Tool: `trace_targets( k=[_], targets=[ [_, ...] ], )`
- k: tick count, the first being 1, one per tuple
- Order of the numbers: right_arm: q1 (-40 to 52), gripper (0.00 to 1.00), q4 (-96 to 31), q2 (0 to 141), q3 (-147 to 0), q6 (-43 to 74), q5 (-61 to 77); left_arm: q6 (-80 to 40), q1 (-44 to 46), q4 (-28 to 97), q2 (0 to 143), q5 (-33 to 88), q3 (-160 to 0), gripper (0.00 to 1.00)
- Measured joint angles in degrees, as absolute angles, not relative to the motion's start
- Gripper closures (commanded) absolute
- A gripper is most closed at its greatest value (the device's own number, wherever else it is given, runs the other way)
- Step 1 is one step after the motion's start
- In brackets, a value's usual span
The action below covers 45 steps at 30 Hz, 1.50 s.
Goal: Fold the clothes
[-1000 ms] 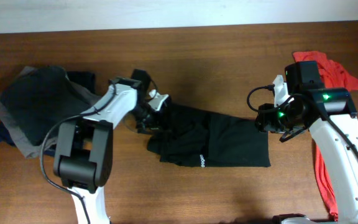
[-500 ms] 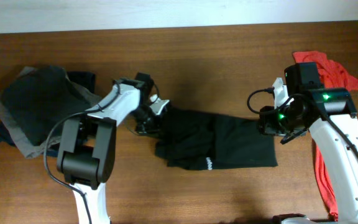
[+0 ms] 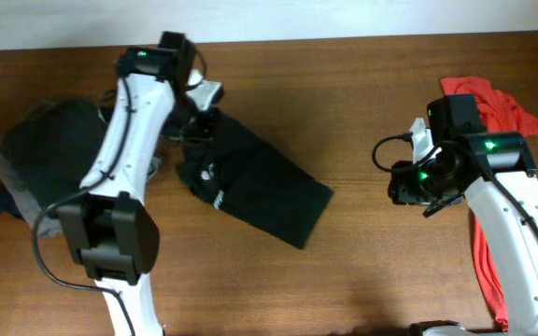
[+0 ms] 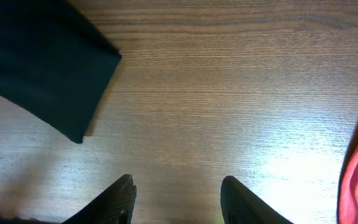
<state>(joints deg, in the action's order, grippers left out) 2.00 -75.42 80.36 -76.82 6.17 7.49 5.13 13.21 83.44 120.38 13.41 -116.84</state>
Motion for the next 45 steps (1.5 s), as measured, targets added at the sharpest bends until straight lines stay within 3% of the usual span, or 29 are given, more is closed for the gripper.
trace_targets(
  k=[19,27,28,29,36,43,45],
  targets=[
    [2.0,0.50,-75.5,80.4,-76.8,6.0,7.5,-0.4,41.5,85.9,121.9,6.3,-116.8,0.99],
    [2.0,0.50,-75.5,80.4,-76.8,6.0,7.5,-2.5,46.2,86.0,121.9,5.2,-116.8,0.78],
    [2.0,0.50,-75.5,80.4,-76.8,6.0,7.5,-2.7,46.6,86.0,121.9,5.3,-116.8,0.67],
    [2.0,0.50,-75.5,80.4,-76.8,6.0,7.5,-2.9,47.0,86.0,121.9,5.1,-116.8,0.65],
    [2.0,0.43,-75.5,80.4,-76.8,6.0,7.3,-3.0,49.8,86.0,122.0,4.7,-116.8,0.65],
    [2.0,0.39,-71.8,80.4,-76.5,6.0,9.2,-5.1,48.9,93.6,121.9,-1.2,-117.4,0.65],
    [2.0,0.39,-69.5,80.4,-75.9,6.0,11.9,-6.4,47.2,95.9,121.3,-4.5,-118.6,0.54]
  ],
)
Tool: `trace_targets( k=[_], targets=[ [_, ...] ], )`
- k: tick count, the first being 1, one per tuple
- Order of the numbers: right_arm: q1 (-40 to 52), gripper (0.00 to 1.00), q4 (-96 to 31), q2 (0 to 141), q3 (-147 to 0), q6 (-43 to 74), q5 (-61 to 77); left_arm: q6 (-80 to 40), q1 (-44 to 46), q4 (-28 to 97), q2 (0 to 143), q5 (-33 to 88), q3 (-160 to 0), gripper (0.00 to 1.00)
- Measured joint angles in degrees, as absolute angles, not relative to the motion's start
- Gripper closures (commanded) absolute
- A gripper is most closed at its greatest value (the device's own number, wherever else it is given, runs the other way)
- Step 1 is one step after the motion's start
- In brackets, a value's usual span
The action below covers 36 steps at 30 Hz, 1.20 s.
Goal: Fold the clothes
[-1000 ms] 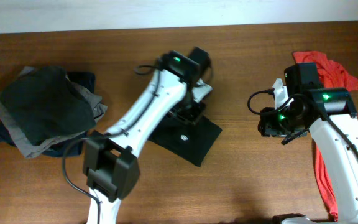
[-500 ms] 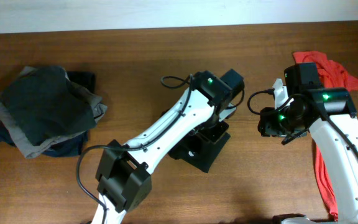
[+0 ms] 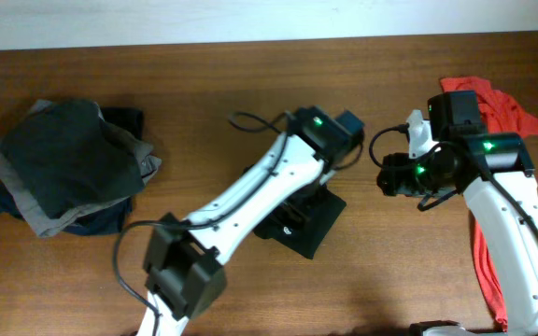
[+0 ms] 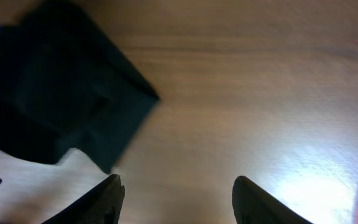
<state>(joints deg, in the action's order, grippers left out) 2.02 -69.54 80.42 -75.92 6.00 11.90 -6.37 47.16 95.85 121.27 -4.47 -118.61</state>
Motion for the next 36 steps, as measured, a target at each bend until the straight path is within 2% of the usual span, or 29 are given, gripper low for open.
trace_targets(
  k=[4,7,12,13,14,15,16,17,22,24,29,30,32,36],
  targets=[
    [4.3,0.39,-63.2,81.2,-72.9,3.5,19.7,-7.9,42.8,95.4,115.5,-8.3,-119.1,0.46],
    [10.2,0.39,-58.1,83.3,-69.8,2.5,22.7,-8.3,37.6,94.7,109.0,-9.5,-120.3,0.43],
    [18.9,0.40,-50.5,88.6,-66.8,5.9,19.1,-8.6,31.0,94.7,104.4,-7.7,-121.5,0.42],
    [19.9,0.43,-49.5,89.7,-66.5,6.8,17.6,-8.4,30.3,94.3,104.4,-6.6,-121.2,0.41],
    [20.7,0.50,-48.6,91.1,-66.4,7.8,16.3,-8.2,29.9,93.5,104.5,-5.7,-120.5,0.39],
    [21.2,0.81,-47.8,92.3,-66.4,8.4,15.4,-8.0,29.7,92.8,104.7,-4.9,-119.7,0.38],
    [21.7,0.93,-46.9,93.8,-66.4,8.9,14.5,-7.7,29.5,91.6,104.9,-4.2,-118.4,0.37],
    [22.0,0.96,-46.5,95.3,-66.4,9.5,13.5,-7.6,29.5,91.0,105.2,-3.8,-117.5,0.36],
    [21.8,0.94,-51.3,98.7,-66.2,12.1,7.7,-7.3,29.4,87.5,105.6,-2.3,-111.9,0.34],
    [20.6,0.87,-55.1,98.5,-66.2,12.5,4.9,-7.1,29.4,86.1,105.6,-1.6,-109.2,0.34],
    [17.2,0.57,-59.0,98.3,-66.1,12.6,0.4,-6.5,29.4,80.6,105.6,1.8,-101.8,0.34],
    [16.8,0.54,-58.9,98.3,-66.1,12.8,-0.3,-6.4,29.4,78.9,105.7,2.8,-100.1,0.34],
    [16.7,0.50,-58.9,98.2,-66.1,12.4,-1.0,-6.3,29.4,75.7,105.7,4.4,-97.3,0.33],
    [16.5,0.50,-59.7,98.2,-66.1,12.3,-1.8,-6.0,29.4,66.8,105.7,8.2,-92.3,0.35]
  ],
)
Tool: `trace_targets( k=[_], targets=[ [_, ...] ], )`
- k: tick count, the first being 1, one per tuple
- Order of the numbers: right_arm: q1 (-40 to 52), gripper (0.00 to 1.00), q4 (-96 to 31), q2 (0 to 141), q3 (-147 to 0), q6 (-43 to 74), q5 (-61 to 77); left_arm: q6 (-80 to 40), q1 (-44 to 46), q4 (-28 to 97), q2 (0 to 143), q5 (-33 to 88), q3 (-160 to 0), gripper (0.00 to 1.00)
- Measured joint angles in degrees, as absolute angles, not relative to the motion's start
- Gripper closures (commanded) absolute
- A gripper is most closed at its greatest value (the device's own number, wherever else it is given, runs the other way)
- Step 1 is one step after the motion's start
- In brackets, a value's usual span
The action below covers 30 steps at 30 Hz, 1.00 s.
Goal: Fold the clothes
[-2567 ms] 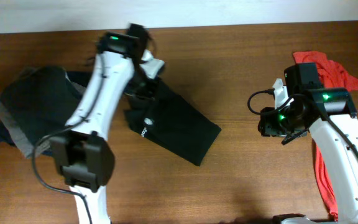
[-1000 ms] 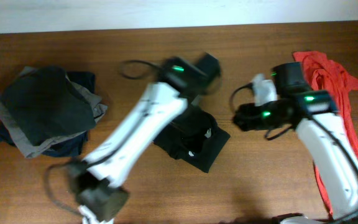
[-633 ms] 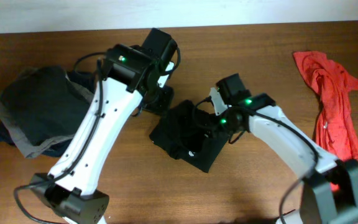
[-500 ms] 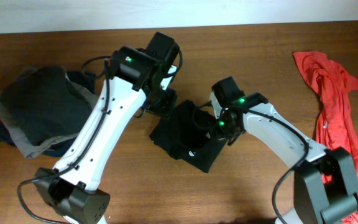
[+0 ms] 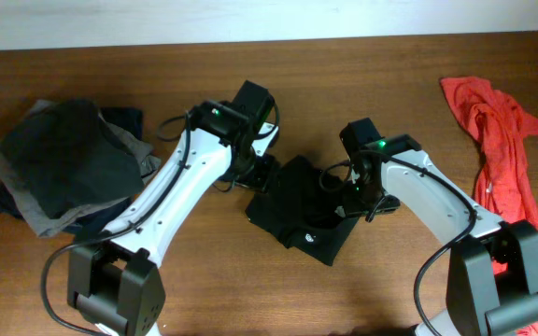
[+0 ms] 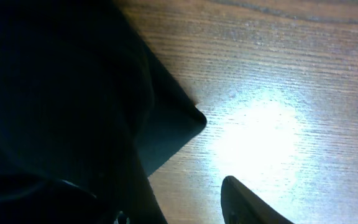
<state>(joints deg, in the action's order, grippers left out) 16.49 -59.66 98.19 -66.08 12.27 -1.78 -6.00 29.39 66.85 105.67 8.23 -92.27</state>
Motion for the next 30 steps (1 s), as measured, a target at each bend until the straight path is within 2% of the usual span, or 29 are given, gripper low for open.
trace_targets(
  k=[4,5,8,11,17,19,26,30],
  targets=[
    [15.0,0.50,-60.8,97.6,-66.1,12.4,-1.8,-5.1,29.4,59.3,105.7,12.9,-87.4,0.66],
    [14.2,0.50,-61.2,97.1,-66.1,12.6,-1.7,-4.8,29.4,57.5,105.7,14.3,-85.9,0.78],
    [10.8,0.50,-61.5,95.2,-66.1,13.1,-1.6,-3.7,30.0,53.2,105.7,16.6,-81.0,0.87],
    [8.2,0.49,-61.5,93.2,-66.1,13.1,-0.7,-3.7,31.7,49.4,106.3,18.0,-76.5,0.87],
    [5.9,0.28,-61.5,90.6,-66.1,9.9,4.6,-3.7,37.8,47.5,110.5,22.1,-74.0,0.87],
    [6.0,0.24,-61.0,90.6,-66.1,9.5,5.5,-3.7,39.7,47.8,111.3,22.9,-73.9,0.83],
    [6.0,0.28,-59.2,90.5,-66.1,8.8,7.0,-3.5,40.5,54.7,111.5,23.8,-76.7,0.79],
    [6.0,0.28,-58.3,86.1,-65.6,8.8,7.6,-2.6,37.7,62.8,111.4,21.9,-82.7,0.71]
  ],
)
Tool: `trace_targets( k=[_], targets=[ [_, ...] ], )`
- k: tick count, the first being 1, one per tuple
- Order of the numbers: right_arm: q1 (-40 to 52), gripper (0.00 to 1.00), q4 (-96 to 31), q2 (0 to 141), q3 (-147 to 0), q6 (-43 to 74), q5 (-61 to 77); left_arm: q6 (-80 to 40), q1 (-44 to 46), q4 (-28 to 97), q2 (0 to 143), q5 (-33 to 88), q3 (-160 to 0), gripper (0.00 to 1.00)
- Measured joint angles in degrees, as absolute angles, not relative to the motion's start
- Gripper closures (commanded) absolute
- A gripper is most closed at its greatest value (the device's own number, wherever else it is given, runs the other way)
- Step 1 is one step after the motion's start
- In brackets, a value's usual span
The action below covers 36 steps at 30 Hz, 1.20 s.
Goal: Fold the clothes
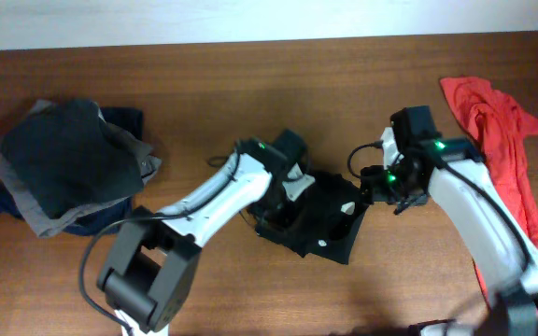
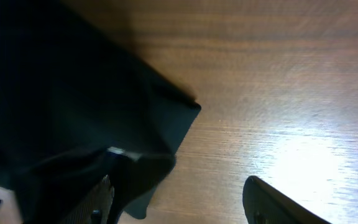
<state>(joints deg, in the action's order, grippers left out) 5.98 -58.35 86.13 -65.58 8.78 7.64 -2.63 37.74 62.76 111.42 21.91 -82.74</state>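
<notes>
A black garment [image 1: 318, 222] lies crumpled at the table's centre; in the right wrist view it [image 2: 55, 106] fills the left half. My left gripper [image 1: 286, 191] sits over its left part, and its jaws are hidden by the wrist. At the cloth's right corner, my right gripper [image 1: 359, 196] stands open [image 2: 179, 202], with one finger [image 2: 101, 199] partly under the cloth's edge and the other finger [image 2: 272, 202] over bare wood. A red garment [image 1: 493, 121] lies spread at the right edge.
A stack of folded dark and grey clothes [image 1: 63, 168] sits at the far left. The wooden table [image 1: 250, 84] has its back edge along the top of the overhead view. My right arm [image 1: 474, 215] crosses over the red garment's lower part.
My left gripper has shifted from the black garment's upper left edge to over its left middle. The right gripper was on top of the cloth and is now at its right corner, open.
The black garment first lay stretched out left of centre with my left gripper at its upper end and the right gripper idle near the red one. Then it was at the centre, bunched under the left arm. Then both grippers were at it, as they are now.
</notes>
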Motion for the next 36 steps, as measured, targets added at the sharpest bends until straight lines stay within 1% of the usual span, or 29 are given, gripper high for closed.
trace_targets(
  k=[1,3,4,5,6,8,10,14,17,23,24,27,28,29,30,33,36],
  targets=[
    [6.0,0.27,-58.0,82.5,-65.4,8.7,7.7,-2.3,36.9,65.1,111.0,20.9,-84.8,0.70],
    [6.0,0.22,-57.0,75.8,-65.3,8.6,7.4,-1.9,35.7,68.0,109.6,18.7,-87.9,0.68],
    [6.0,0.15,-56.3,71.6,-65.3,8.5,7.1,-1.7,35.1,69.3,108.4,17.3,-89.6,0.64],
    [6.0,0.05,-55.7,66.3,-65.4,8.4,6.7,-1.5,34.6,70.2,106.8,15.6,-91.6,0.59],
    [6.0,0.01,-55.3,61.9,-65.5,8.3,6.4,-1.3,34.1,71.0,105.4,14.0,-93.3,0.55],
    [6.0,0.01,-55.0,53.5,-65.7,8.0,5.7,-1.1,33.3,71.2,101.6,10.9,-96.6,0.45],
    [6.0,0.01,-55.0,47.0,-65.9,8.2,5.4,-1.1,32.3,70.7,97.4,8.4,-99.4,0.39],
    [6.0,0.01,-56.4,39.6,-66.0,8.1,5.0,-1.1,29.7,68.5,90.1,5.4,-102.0,0.36],
    [6.0,0.01,-58.7,38.0,-66.0,8.1,5.0,-1.1,28.3,68.3,87.5,4.3,-102.2,0.35],
    [6.0,0.01,-63.8,38.2,-66.0,8.1,4.8,-1.1,27.8,69.6,88.2,3.7,-102.2,0.33],
    [6.0,0.01,-64.4,38.2,-66.0,8.1,4.8,-1.1,27.8,69.6,88.2,3.6,-102.2,0.30],
    [6.0,0.01,-64.8,38.2,-66.0,8.1,4.8,-1.2,27.8,69.6,88.3,2.6,-102.2,0.16],
    [6.0,0.01,-64.8,38.2,-66.0,8.2,4.8,-1.1,27.8,69.6,88.3,2.2,-102.2,0.13],
    [6.0,0.01,-64.8,38.2,-66.0,8.1,4.8,-1.2,27.7,69.6,88.3,1.8,-102.2,0.13],
    [6.0,0.01,-64.8,38.2,-66.0,8.1,4.8,-1.3,27.7,69.6,88.3,1.6,-102.2,0.07],
    [6.0,0.01,-64.8,38.2,-66.0,8.1,4.8,-1.3,27.2,69.6,88.3,1.2,-102.2,0.02],
    [6.0,0.01,-64.8,38.2,-66.0,8.1,4.8,-1.3,26.2,69.6,88.3,1.0,-102.2,0.01]
  ],
)
